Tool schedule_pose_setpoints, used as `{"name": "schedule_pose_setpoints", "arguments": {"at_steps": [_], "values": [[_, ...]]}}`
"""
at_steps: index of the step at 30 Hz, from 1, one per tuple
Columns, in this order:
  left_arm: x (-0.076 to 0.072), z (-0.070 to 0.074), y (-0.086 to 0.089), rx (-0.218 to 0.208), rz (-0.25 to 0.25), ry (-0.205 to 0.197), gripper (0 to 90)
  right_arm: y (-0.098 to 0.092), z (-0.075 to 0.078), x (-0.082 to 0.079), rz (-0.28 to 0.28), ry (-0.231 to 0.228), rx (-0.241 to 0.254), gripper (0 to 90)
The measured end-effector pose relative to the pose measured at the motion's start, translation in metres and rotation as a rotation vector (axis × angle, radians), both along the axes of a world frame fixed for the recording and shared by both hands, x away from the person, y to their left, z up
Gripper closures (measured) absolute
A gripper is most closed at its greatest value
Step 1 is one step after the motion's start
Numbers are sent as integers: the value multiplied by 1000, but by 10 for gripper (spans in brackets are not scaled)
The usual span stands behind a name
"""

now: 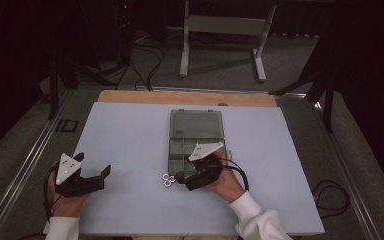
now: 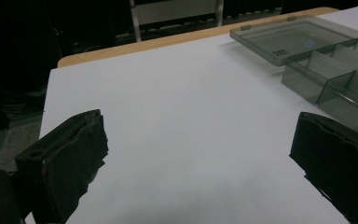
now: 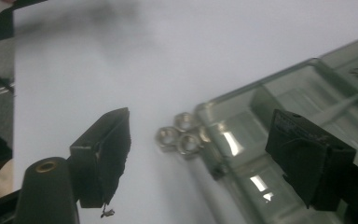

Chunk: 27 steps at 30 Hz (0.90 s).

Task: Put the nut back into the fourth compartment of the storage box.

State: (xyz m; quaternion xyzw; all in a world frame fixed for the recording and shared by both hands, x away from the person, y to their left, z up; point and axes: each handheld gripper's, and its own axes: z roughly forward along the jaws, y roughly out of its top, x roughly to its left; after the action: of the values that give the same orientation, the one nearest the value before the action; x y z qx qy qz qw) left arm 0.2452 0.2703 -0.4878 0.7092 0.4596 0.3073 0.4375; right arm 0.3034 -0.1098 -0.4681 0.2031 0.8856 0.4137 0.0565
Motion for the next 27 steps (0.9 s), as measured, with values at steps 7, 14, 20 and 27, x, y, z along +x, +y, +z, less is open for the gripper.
{"name": "schedule_pose_setpoints", "arguments": {"at_steps": [7, 14, 20, 27], "values": [[0, 0, 0, 0, 1, 2, 36, 18, -5, -10, 62, 8, -9, 234], [0, 0, 1, -3, 6, -3, 39, 31, -16, -16, 98, 17, -37, 242], [-1, 1, 1, -2, 5, -5, 40, 39, -25, -19, 114, 23, -69, 256], [-1, 1, 1, -3, 5, -9, 40, 48, -39, -19, 129, 19, -114, 288]]}}
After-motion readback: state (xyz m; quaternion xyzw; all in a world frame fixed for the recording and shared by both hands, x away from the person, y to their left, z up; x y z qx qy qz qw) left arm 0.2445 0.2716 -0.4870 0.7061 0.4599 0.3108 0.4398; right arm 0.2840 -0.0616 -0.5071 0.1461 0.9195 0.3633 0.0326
